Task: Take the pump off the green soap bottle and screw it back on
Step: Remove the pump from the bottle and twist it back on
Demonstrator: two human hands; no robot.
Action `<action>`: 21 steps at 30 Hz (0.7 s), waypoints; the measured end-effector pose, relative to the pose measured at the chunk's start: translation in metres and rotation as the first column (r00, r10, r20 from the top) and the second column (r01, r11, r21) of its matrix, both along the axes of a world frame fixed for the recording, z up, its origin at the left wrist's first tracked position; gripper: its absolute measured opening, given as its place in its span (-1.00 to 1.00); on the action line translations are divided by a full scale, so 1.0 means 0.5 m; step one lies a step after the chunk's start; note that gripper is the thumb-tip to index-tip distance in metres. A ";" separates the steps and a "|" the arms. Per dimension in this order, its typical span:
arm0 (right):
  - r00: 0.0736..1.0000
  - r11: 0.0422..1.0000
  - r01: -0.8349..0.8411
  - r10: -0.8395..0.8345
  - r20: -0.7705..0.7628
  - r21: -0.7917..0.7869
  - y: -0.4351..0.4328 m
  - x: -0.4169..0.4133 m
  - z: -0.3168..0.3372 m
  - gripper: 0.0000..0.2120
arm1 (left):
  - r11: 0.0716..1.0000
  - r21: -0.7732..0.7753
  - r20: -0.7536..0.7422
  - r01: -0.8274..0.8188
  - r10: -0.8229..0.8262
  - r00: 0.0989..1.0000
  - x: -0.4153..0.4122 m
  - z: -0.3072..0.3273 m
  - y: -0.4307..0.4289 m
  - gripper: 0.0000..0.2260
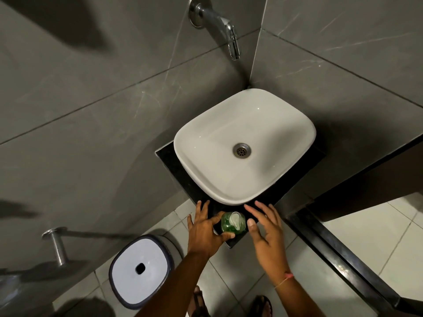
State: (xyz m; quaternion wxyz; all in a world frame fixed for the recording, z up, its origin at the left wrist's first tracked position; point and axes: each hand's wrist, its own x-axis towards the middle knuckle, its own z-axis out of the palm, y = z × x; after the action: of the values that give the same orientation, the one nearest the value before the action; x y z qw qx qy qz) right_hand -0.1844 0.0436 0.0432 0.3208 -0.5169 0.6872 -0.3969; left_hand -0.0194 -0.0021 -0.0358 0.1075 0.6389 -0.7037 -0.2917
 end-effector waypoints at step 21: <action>0.995 0.999 -0.025 0.028 -0.092 0.041 -0.016 0.020 0.015 -0.67 | 1.000 0.004 -0.001 0.008 -0.008 1.000 0.000 0.006 -0.001 -0.38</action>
State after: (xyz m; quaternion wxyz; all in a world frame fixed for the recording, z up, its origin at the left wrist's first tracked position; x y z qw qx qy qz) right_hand -0.1743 0.0354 0.0505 0.3043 -0.5372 0.7022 -0.3546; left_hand -0.0192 -0.0023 -0.0328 0.1053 0.6362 -0.7055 -0.2940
